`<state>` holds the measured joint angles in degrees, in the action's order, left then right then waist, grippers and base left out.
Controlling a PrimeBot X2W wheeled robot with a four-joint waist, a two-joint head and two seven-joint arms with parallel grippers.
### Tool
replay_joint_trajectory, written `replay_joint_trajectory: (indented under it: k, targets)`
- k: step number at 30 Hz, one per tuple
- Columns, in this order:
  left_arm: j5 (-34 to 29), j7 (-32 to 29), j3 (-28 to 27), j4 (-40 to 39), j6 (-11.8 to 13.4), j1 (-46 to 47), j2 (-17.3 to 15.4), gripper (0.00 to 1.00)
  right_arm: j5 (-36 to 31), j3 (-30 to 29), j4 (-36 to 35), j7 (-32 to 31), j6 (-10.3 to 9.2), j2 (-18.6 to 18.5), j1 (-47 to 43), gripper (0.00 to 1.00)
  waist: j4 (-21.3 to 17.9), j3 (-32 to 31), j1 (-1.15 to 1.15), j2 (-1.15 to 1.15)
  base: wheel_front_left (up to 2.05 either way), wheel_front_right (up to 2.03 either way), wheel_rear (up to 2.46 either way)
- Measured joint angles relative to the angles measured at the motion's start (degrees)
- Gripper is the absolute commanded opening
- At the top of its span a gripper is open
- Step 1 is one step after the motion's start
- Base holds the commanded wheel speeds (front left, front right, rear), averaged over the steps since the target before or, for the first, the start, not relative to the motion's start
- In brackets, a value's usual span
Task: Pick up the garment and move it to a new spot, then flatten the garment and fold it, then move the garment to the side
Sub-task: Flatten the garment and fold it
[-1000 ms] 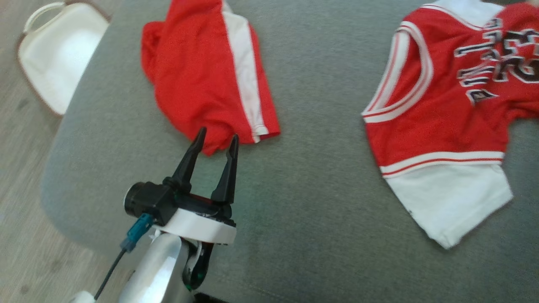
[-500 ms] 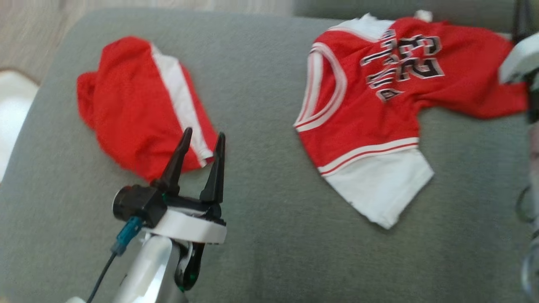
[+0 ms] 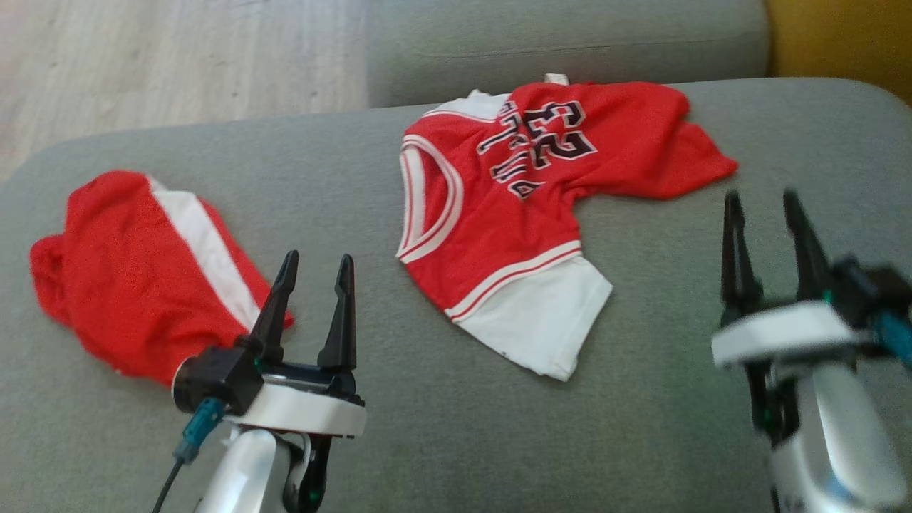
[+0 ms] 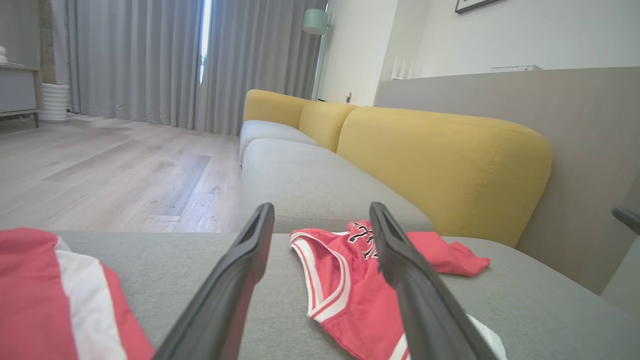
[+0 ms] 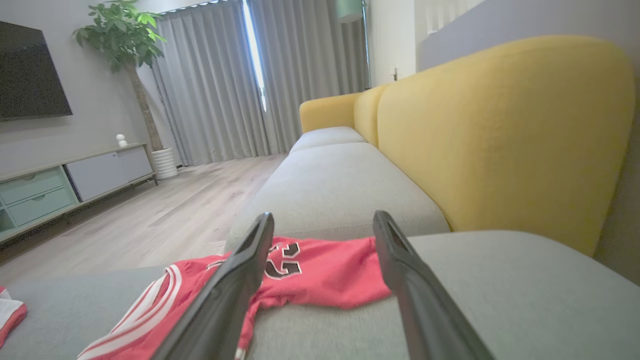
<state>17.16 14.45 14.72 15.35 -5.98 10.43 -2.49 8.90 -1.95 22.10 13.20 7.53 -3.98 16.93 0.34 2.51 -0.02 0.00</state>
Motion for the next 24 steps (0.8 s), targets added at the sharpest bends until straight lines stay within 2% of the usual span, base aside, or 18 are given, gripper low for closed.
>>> replay_joint_trajectory:
  k: [5, 11, 18, 24]
  targets:
    - [1.11, 0.00, 0.48, 1.58, 0.00, 0.05, 0.00, 1.00, 3.30, -1.35, -6.10, -0.01, 0.00, 0.89, -8.86, 1.00, -2.37, 0.18, 0.00, 0.00, 0.00, 0.00, 0.00]
    - [1.44, -0.81, 2.15, 6.68, 0.57, 1.88, 0.00, 1.00, 4.19, 0.18, -9.81, -0.19, 0.00, 1.30, -9.10, 1.00, -4.27, 1.94, 0.02, 0.00, 0.00, 0.00, 0.00]
    - [3.60, -10.66, 5.33, 16.23, 4.19, 10.35, 0.05, 1.00, 4.20, 1.87, -11.87, -0.69, 0.00, 1.32, -8.83, 1.00, -8.48, 5.56, 0.02, 0.00, 0.00, 0.00, 0.00]
    - [4.88, -18.09, 6.10, 23.12, 7.56, 13.24, 0.12, 1.00, 4.86, 3.24, -11.87, -0.55, 0.00, 1.32, -7.76, 1.00, -11.25, 7.98, 0.03, 0.00, 0.00, 0.00, 0.00]
